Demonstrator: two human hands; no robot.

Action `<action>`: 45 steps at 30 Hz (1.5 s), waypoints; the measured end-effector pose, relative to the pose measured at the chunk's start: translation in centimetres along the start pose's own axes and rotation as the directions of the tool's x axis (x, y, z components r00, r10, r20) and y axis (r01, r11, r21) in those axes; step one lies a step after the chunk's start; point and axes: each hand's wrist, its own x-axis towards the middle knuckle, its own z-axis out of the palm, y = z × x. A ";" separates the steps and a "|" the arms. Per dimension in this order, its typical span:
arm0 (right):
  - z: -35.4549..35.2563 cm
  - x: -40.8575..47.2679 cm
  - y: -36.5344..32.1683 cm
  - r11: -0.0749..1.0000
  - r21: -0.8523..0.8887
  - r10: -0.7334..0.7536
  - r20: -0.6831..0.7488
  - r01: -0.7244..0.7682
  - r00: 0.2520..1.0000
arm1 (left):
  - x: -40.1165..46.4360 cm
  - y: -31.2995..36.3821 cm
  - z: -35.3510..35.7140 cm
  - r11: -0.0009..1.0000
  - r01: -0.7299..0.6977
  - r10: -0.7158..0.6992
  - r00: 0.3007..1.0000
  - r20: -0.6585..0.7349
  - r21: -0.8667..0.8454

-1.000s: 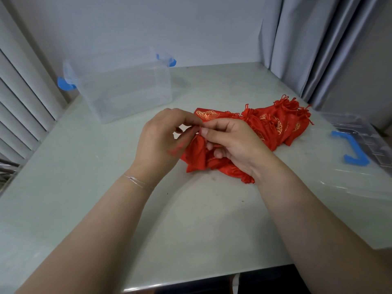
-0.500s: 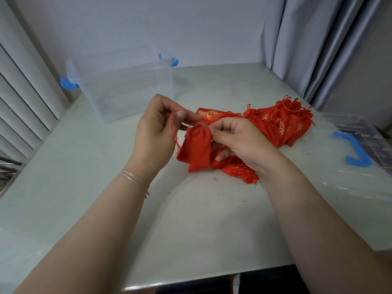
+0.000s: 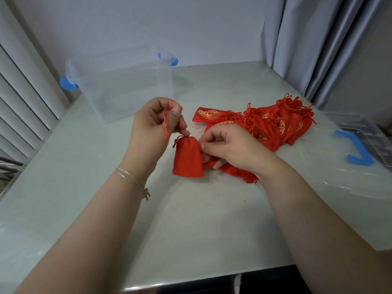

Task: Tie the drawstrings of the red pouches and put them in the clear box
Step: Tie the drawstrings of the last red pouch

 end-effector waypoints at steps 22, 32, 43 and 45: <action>1.1 0.7 0.2 0.997 -0.059 -0.069 -0.244 0.056 0.967 | 0.9 -0.9 -1.3 0.752 0.561 -0.482 0.826 0.292 -0.346; 1.4 0.7 0.1 0.964 0.134 -0.198 -0.211 0.229 0.957 | 1.2 -1.8 -1.4 0.760 0.631 -0.601 0.774 0.200 -0.155; 1.4 0.4 -0.1 0.982 -0.027 -0.187 -0.247 0.186 0.951 | 0.8 -0.8 -0.8 0.928 0.068 -0.069 0.998 0.009 -0.365; 1.5 0.5 -0.1 0.981 -0.015 -0.192 -0.259 0.194 0.947 | 0.7 -0.7 -0.7 0.965 0.122 -0.129 0.992 -0.015 -0.234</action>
